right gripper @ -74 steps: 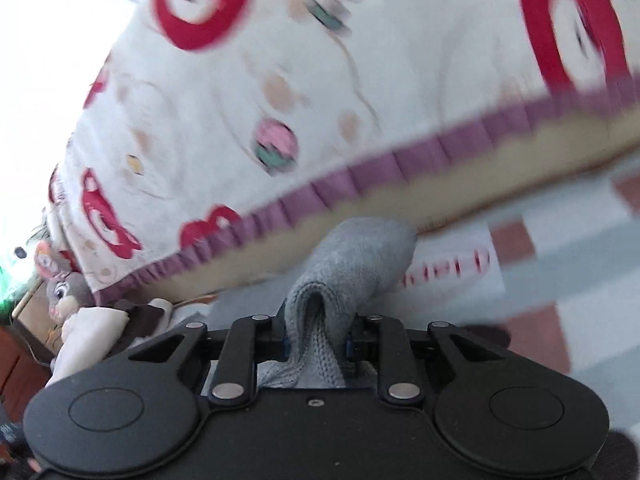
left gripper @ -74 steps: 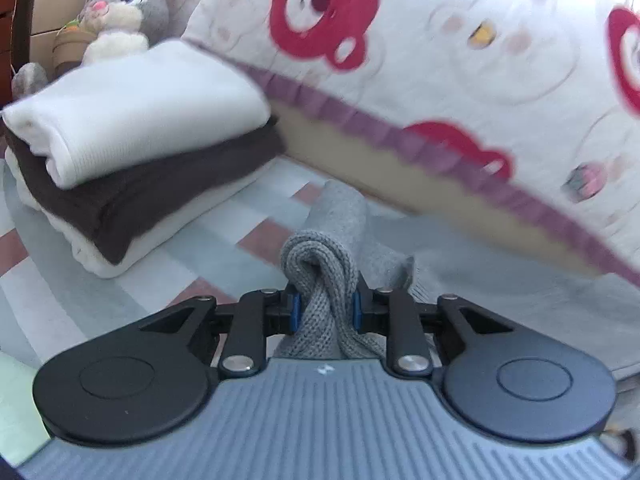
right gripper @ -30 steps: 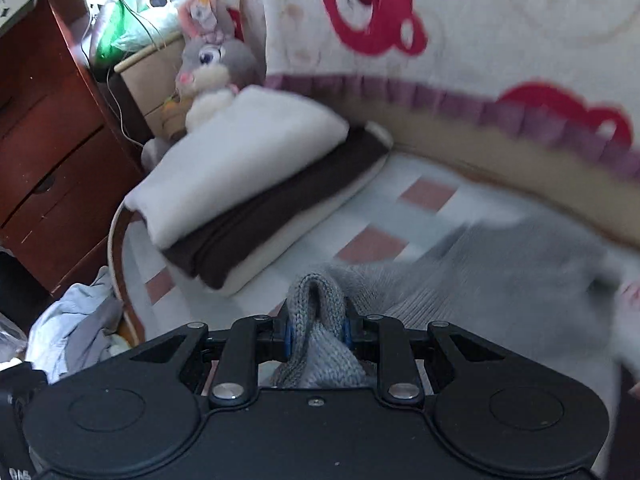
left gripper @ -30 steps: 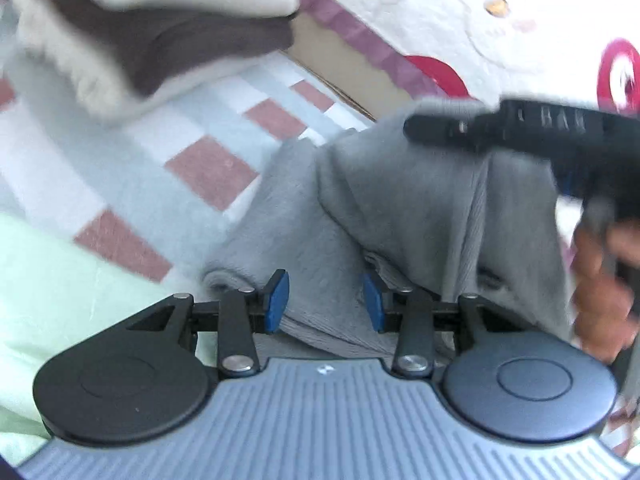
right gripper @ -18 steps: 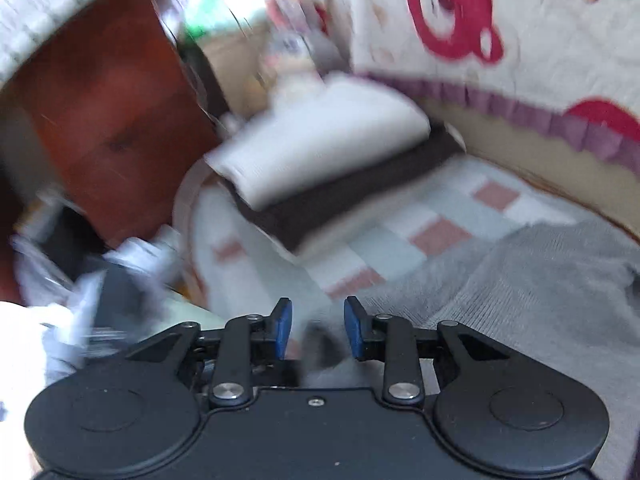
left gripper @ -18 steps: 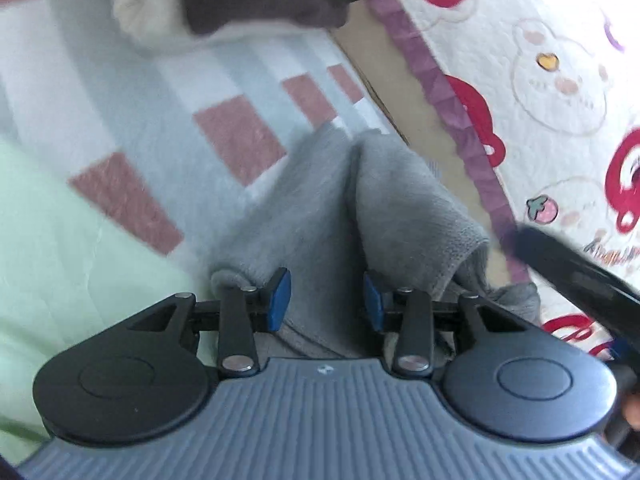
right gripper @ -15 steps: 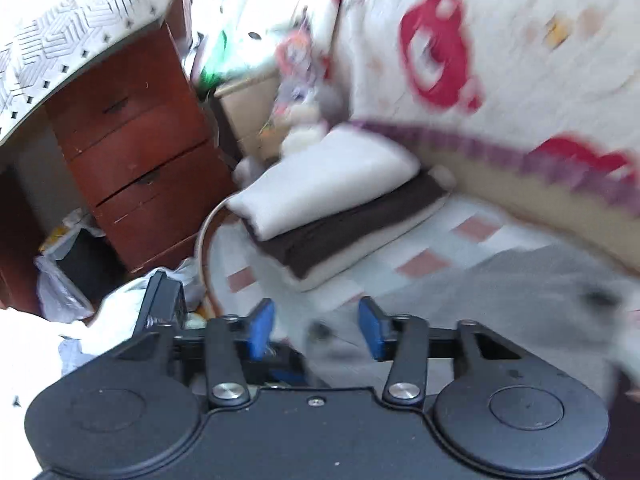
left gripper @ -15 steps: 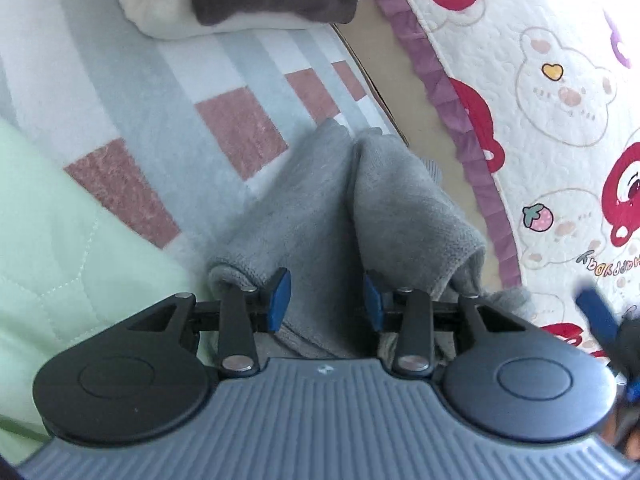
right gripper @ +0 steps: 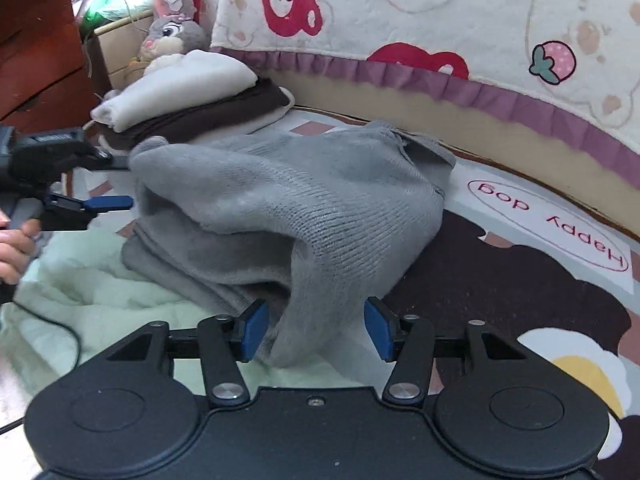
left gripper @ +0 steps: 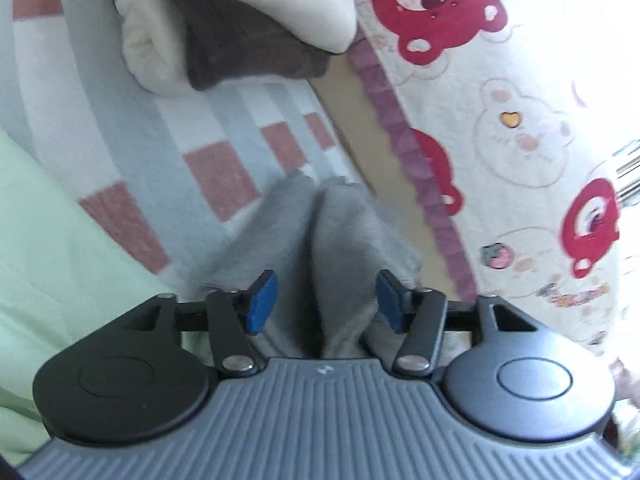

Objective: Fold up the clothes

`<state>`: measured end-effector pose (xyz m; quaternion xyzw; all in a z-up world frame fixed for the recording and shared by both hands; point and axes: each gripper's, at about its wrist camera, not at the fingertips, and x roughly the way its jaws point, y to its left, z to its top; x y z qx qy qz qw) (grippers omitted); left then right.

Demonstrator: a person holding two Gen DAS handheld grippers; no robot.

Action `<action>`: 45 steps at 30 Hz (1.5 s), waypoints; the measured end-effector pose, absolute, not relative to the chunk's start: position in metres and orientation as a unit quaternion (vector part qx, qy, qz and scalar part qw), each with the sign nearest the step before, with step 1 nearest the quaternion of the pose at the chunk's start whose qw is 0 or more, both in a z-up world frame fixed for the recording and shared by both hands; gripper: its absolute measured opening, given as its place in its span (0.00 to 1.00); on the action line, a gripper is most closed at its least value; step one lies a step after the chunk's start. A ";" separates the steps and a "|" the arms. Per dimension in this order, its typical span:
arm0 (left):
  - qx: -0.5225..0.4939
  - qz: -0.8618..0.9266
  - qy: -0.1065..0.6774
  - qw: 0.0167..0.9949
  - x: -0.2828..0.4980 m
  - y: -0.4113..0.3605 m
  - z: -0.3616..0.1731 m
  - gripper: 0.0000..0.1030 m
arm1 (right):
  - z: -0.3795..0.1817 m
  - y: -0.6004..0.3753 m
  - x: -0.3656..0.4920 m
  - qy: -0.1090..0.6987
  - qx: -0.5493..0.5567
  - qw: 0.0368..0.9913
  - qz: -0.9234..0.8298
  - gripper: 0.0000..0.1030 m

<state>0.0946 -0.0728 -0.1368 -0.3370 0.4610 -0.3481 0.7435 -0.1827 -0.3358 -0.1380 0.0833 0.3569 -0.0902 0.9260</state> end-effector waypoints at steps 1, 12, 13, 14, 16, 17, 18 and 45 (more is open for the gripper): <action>-0.344 -0.355 0.464 0.735 0.094 -0.074 -0.138 0.57 | -0.139 -0.334 -0.180 0.356 0.081 0.926 -0.096 0.57; -0.325 -0.394 0.472 0.719 0.086 -0.104 -0.147 0.72 | -0.138 -0.346 -0.184 0.333 0.090 0.932 -0.113 0.57; -0.331 -0.394 0.483 0.708 0.089 -0.111 -0.151 0.72 | -0.138 -0.347 -0.183 0.331 0.094 0.932 -0.114 0.57; -0.338 -0.394 0.494 0.698 0.093 -0.117 -0.156 0.72 | -0.139 -0.348 -0.181 0.329 0.097 0.932 -0.115 0.57; -0.347 -0.395 0.511 0.680 0.100 -0.132 -0.162 0.73 | -0.142 -0.348 -0.177 0.328 0.098 0.933 -0.114 0.57; -0.352 -0.401 0.514 0.672 0.103 -0.139 -0.163 0.73 | -0.144 -0.348 -0.174 0.329 0.095 0.933 -0.112 0.57; -0.357 -0.407 0.516 0.664 0.105 -0.147 -0.163 0.73 | -0.146 -0.347 -0.171 0.330 0.088 0.933 -0.112 0.57; -0.307 -0.296 0.485 0.764 0.112 -0.106 -0.168 0.19 | -0.142 -0.230 -0.132 0.272 -0.338 0.901 0.031 0.59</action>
